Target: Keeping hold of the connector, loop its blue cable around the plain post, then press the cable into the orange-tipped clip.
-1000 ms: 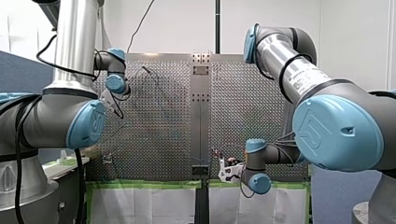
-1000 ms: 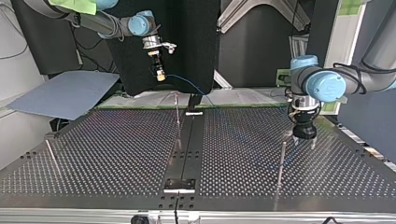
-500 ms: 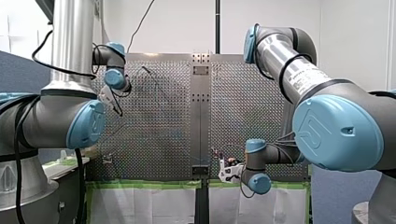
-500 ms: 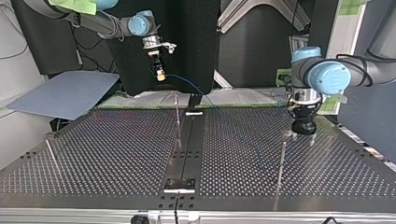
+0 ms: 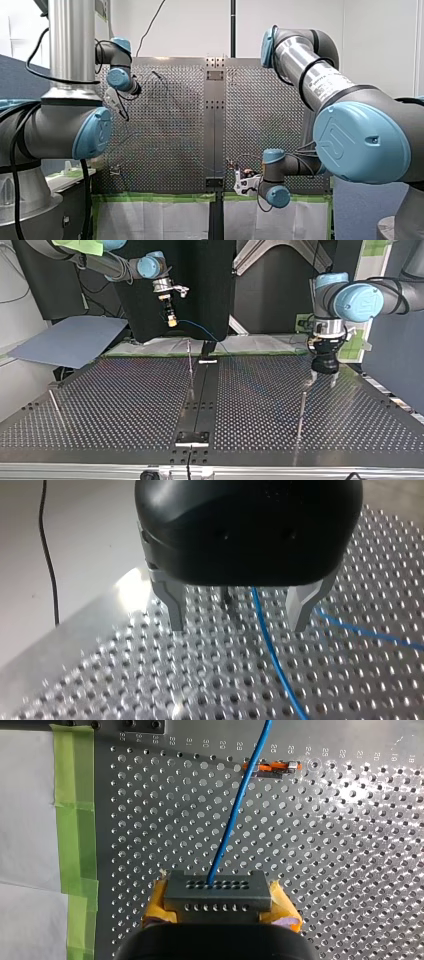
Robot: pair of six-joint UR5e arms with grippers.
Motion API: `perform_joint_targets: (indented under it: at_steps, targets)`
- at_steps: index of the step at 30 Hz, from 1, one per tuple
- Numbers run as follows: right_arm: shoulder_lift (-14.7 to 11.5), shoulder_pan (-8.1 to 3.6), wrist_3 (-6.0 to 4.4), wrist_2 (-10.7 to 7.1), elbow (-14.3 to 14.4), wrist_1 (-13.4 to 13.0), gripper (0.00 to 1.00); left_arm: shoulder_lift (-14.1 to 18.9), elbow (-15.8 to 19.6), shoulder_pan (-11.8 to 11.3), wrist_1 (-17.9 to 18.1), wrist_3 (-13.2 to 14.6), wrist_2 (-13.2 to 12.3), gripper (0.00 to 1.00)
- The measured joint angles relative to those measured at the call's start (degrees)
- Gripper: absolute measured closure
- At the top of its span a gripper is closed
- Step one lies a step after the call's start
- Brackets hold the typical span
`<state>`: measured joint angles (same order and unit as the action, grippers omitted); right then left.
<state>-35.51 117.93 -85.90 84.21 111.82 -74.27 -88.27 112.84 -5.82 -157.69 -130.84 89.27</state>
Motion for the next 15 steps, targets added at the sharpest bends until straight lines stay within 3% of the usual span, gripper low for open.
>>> perform_joint_targets:
  at_steps: [9,15]
  targets:
    - [0.01,-0.01,-0.03,0.00,-0.03,-0.02,1.00,5.39,0.59,-0.31,-3.81,0.72,-4.00,0.00]
    - [-0.01,-0.08,-0.07,0.00,-0.08,0.12,1.00,8.61,0.30,-0.24,-6.98,3.63,-2.82,0.00]
